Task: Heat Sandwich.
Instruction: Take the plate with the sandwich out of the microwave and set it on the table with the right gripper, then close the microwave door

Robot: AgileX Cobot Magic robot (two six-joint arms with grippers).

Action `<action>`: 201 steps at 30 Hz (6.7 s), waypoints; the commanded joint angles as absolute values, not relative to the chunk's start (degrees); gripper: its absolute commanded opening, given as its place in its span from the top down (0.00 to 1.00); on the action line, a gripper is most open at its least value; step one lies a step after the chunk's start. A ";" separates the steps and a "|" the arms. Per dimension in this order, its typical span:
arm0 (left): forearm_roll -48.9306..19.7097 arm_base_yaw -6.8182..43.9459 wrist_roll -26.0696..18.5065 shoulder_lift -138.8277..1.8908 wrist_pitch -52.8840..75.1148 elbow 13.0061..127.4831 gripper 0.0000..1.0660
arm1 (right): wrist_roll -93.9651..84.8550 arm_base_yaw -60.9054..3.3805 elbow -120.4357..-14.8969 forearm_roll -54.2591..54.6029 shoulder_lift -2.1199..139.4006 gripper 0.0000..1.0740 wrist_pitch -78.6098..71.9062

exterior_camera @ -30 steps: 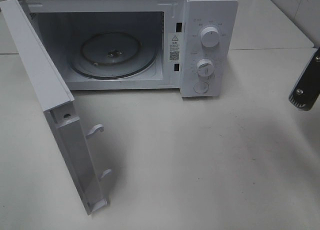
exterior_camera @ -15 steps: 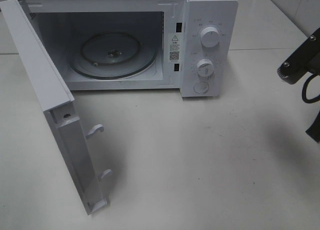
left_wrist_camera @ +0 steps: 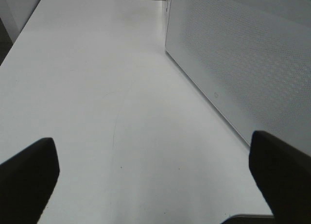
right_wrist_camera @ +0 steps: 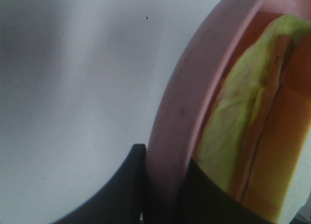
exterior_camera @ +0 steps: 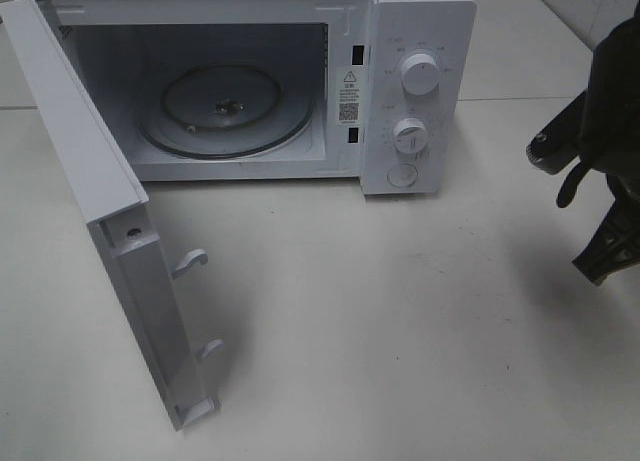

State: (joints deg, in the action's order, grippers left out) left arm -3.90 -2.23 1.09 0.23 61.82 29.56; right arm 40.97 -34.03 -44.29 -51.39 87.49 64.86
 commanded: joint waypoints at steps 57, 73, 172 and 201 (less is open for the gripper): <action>-3.84 -2.12 1.03 0.52 61.48 29.51 0.06 | 64.34 -33.69 -44.58 -58.44 116.43 0.85 50.59; -3.84 -2.12 1.03 0.52 61.48 29.51 0.06 | 57.75 -33.69 -44.58 -51.62 109.03 0.52 50.02; -3.84 -2.12 1.03 0.52 61.48 29.51 0.06 | 7.05 -8.02 -28.65 -7.05 0.23 0.29 57.07; -3.84 -2.12 1.03 0.57 61.48 29.51 0.06 | 6.93 -5.56 -28.65 -6.76 -1.78 0.29 57.07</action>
